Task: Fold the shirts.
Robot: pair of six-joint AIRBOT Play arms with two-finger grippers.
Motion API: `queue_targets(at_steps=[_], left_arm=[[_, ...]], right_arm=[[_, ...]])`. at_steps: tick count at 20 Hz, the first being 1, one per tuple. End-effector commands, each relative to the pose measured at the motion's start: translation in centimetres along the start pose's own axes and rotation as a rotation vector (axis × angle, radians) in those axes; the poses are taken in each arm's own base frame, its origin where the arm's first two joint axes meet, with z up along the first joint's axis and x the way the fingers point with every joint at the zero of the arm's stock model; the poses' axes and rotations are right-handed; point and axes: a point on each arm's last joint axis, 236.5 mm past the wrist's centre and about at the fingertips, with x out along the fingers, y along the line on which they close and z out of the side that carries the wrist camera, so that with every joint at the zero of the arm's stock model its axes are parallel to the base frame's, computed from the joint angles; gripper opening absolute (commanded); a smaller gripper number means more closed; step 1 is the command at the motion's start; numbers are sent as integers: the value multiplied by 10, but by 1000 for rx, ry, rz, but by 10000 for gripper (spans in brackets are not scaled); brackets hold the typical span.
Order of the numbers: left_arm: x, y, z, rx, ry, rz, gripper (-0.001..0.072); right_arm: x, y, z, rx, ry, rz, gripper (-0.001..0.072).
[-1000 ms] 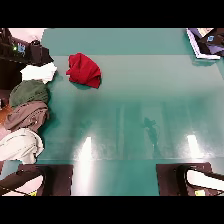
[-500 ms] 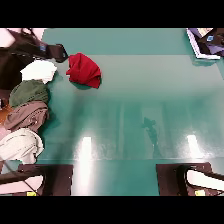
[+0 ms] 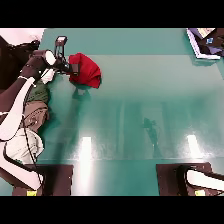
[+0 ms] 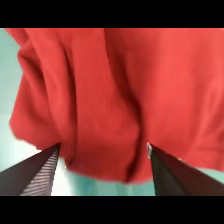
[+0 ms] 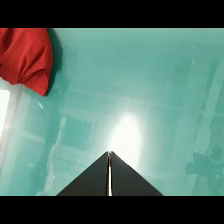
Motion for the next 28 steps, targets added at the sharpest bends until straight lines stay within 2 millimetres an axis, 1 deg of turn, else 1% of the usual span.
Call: queue_targets(at_steps=[1, 2, 3, 5, 6, 7, 8, 9, 10, 11, 12, 13, 14, 15, 16, 17, 18, 19, 20, 21, 22, 23, 26, 27, 28], left_arm=[[19, 2, -6, -8, 5, 1, 546], [19, 2, -6, -8, 5, 1, 247], [18, 1, -6, -9, 10, -2, 37], [7, -13, -4, -45, 43, -53, 25], [-6, -23, 7, -54, 41, -86, 25], [-28, -34, 26, -42, 11, -125, 25], [-62, -53, 55, -4, -59, -182, 25], [-102, -72, 82, 45, -141, -242, 25], [-155, -100, 110, 105, -244, -330, 25], [-210, -128, 129, 157, -344, -424, 25], [-271, -158, 140, 196, -453, -548, 25], [-326, -185, 140, 245, -541, -662, 25], [-376, -209, 132, 310, -611, -762, 25], [-413, -227, 119, 372, -649, -828, 25], [-440, -243, 104, 428, -663, -871, 25], [-457, -258, 87, 479, -657, -902, 25], [-466, -270, 73, 516, -636, -934, 25], [-468, -281, 59, 550, -601, -964, 25], [-460, -291, 45, 573, -549, -987, 25], [-443, -298, 32, 576, -484, -999, 25], [-417, -299, 22, 572, -417, -980, 25], [-381, -296, 10, 564, -336, -933, 26], [-275, -267, -30, 467, -82, -785, 26], [-244, -257, -44, 419, -16, -744, 27], [-219, -249, -53, 386, 28, -706, 40]], right_arm=[[0, 0, -1, 0, 2, 0, 18], [0, 0, -1, 0, 2, 0, 18], [0, 0, -1, 0, 3, 0, 18], [0, 1, -1, -1, 5, 1, 18], [-1, 1, -3, -1, 11, 1, 18], [-2, 2, -3, -3, 9, 2, 18], [-4, 3, -1, -5, -1, 2, 18], [-7, 5, 1, -10, -17, 1, 18], [-12, 8, 3, -16, -38, 0, 18], [-18, 12, 7, -24, -67, -1, 18], [-27, 16, 13, -35, -108, -2, 18], [-36, 21, 19, -45, -154, -4, 18], [-47, 27, 27, -56, -212, -3, 18], [-57, 33, 35, -67, -268, -2, 18], [-69, 39, 42, -78, -323, -1, 18], [-81, 46, 47, -89, -369, 1, 18], [-91, 51, 50, -99, -409, 2, 18], [-99, 56, 51, -107, -432, 3, 18], [-105, 59, 50, -114, -445, 3, 18], [-110, 62, 49, -120, -452, 2, 18], [-114, 65, 48, -124, -460, 3, 18], [-116, 66, 46, -128, -463, 4, 18], [-120, 69, 43, -133, -461, 4, 18], [-119, 69, 41, -133, -454, 3, 18], [-118, 68, 40, -133, -445, 3, 18]])
